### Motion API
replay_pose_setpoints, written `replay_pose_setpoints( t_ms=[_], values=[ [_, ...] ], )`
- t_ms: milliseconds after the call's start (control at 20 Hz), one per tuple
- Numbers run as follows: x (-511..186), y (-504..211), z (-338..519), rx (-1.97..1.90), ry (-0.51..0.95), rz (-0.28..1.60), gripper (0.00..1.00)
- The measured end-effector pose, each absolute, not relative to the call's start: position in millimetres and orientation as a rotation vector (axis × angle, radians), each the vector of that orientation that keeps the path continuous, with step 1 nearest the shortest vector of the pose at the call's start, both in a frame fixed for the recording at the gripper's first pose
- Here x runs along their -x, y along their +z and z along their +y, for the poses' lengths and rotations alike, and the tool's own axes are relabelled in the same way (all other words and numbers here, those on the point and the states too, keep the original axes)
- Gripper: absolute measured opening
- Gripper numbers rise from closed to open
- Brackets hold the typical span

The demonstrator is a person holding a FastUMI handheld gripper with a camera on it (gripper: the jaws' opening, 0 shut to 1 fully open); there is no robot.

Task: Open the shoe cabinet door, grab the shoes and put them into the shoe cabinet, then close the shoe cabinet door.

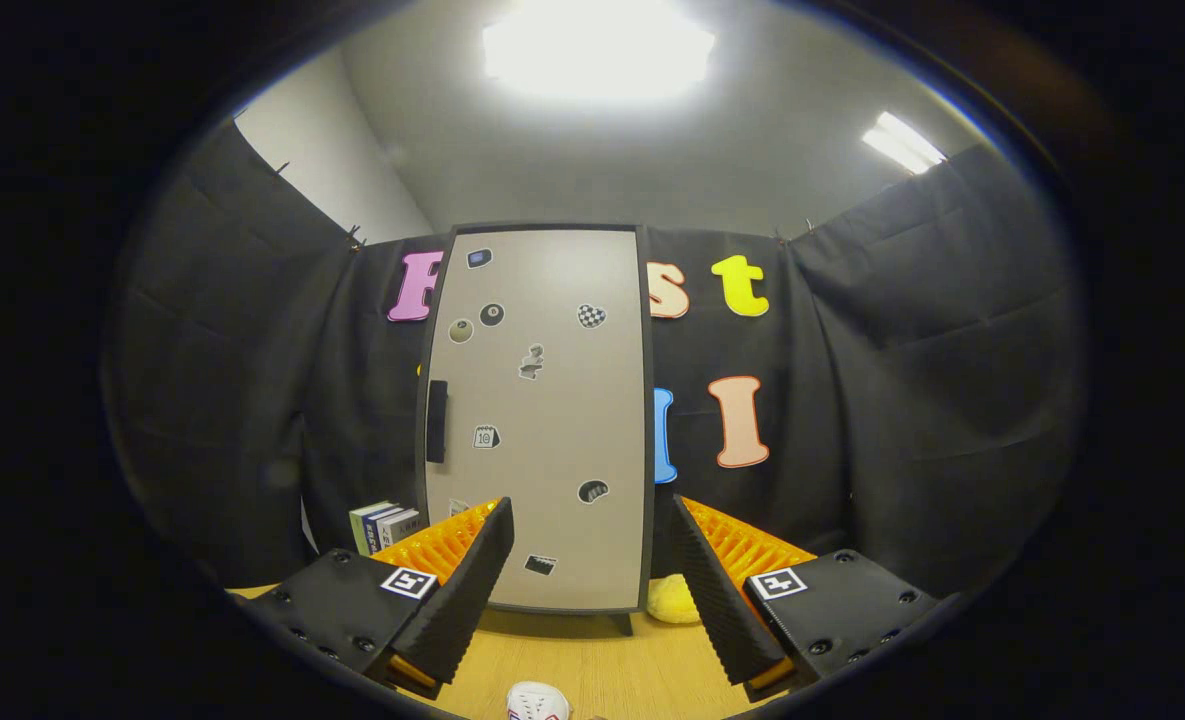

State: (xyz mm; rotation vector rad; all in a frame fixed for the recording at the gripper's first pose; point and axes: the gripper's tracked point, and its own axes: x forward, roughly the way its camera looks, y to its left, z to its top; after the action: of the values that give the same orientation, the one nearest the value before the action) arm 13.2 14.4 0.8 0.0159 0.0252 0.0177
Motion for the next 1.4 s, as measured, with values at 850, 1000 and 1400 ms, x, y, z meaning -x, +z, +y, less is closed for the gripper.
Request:
replay_pose_setpoints(
  t_ms=[850, 1000, 1400],
  values=[
    [-172, 29, 141, -0.033, 0.240, 0.000, 0.98],
    [-197, 33, 165, -0.023, 0.274, -0.014, 0.98],
    [-251, 12, 230, 0.033, 0.342, 0.028, 0.98]
  ],
)
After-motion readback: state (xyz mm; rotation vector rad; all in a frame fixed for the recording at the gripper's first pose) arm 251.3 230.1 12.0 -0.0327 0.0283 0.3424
